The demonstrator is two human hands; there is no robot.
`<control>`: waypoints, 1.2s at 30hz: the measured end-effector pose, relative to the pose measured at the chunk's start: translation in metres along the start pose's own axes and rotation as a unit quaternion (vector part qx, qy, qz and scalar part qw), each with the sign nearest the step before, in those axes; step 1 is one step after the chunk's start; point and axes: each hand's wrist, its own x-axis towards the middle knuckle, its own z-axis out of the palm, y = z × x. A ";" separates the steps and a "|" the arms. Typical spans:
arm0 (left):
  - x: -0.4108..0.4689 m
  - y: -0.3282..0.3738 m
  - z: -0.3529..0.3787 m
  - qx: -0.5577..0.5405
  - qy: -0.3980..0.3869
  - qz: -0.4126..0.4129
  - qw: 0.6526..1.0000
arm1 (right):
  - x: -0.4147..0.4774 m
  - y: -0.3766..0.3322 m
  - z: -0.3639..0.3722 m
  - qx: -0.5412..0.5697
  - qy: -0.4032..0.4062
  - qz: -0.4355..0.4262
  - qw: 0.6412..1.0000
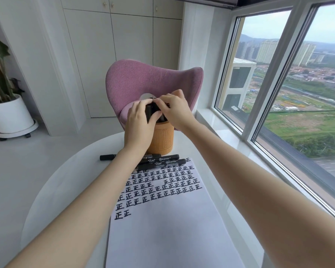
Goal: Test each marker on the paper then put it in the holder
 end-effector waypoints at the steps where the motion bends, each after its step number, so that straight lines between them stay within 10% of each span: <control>1: -0.001 -0.002 -0.001 -0.006 -0.006 0.003 1.000 | -0.001 0.002 0.003 -0.008 0.005 0.002 1.000; 18: -0.056 -0.031 -0.049 0.016 -0.026 -0.061 0.998 | -0.070 -0.002 0.003 0.095 0.138 0.046 0.985; 36: -0.114 -0.048 -0.066 0.063 -0.132 -0.059 0.988 | -0.134 0.005 0.037 -0.162 -0.079 0.044 0.983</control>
